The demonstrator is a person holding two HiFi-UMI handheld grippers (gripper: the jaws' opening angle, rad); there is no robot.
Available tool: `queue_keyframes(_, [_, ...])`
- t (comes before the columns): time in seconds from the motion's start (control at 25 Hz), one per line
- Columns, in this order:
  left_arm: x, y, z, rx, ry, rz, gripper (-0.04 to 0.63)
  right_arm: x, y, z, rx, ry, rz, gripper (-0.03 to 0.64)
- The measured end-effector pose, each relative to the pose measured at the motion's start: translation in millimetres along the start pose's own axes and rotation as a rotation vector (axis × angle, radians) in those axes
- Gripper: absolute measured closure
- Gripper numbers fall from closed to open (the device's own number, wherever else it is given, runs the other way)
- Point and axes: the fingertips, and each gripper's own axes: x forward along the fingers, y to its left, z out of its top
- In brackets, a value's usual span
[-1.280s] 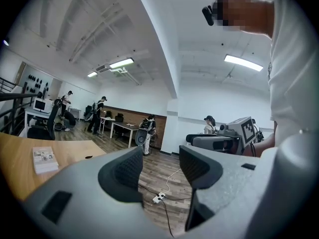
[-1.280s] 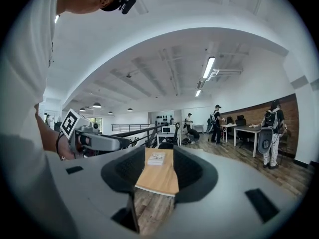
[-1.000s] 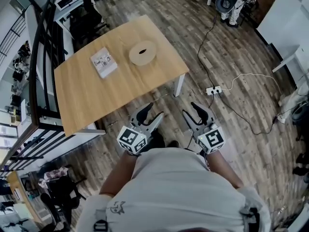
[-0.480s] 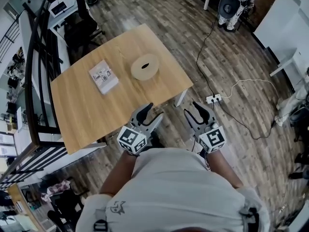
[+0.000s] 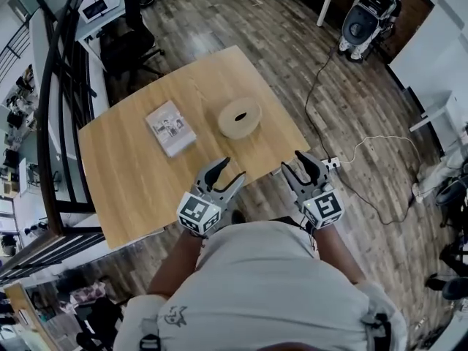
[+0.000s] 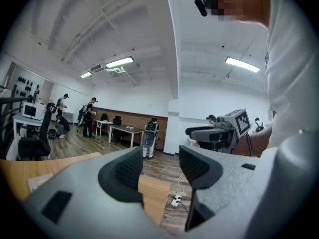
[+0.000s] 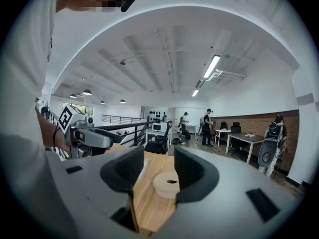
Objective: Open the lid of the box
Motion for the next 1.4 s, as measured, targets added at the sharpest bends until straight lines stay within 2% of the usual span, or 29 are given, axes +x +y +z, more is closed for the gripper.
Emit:
queue_keyframes(0.44, [-12.5, 53.7, -4.3, -0.049, 0.002, 0.099, 0.374, 62.5, 0.8, -1.3, -0.022, 0.050, 0.096, 0.419])
queue_keyframes(0.8, [12.6, 100.0, -17.0, -0.058, 0.042, 0.188, 0.374, 130.0, -23.7, -11.7, -0.037, 0.077, 0.215, 0.419])
queue_keyframes(1.08, [43.8, 139.7, -51.5, -0.062, 0.110, 0.236, 0.366, 178.0, -39.3, -27.7, -0.197, 0.158, 0.342, 0.419])
queue_keyframes(1.24, [65.0, 151.2, -81.5, -0.014, 0.198, 0.203, 0.357, 202.8, -52.3, -46.1, -0.291, 0.196, 0.392, 0.425])
queue_keyframes(1.4, [76.6, 161.9, -100.6, -0.071, 0.219, 0.219, 0.351, 220.4, -64.8, -72.5, -0.387, 0.248, 0.443, 0.426])
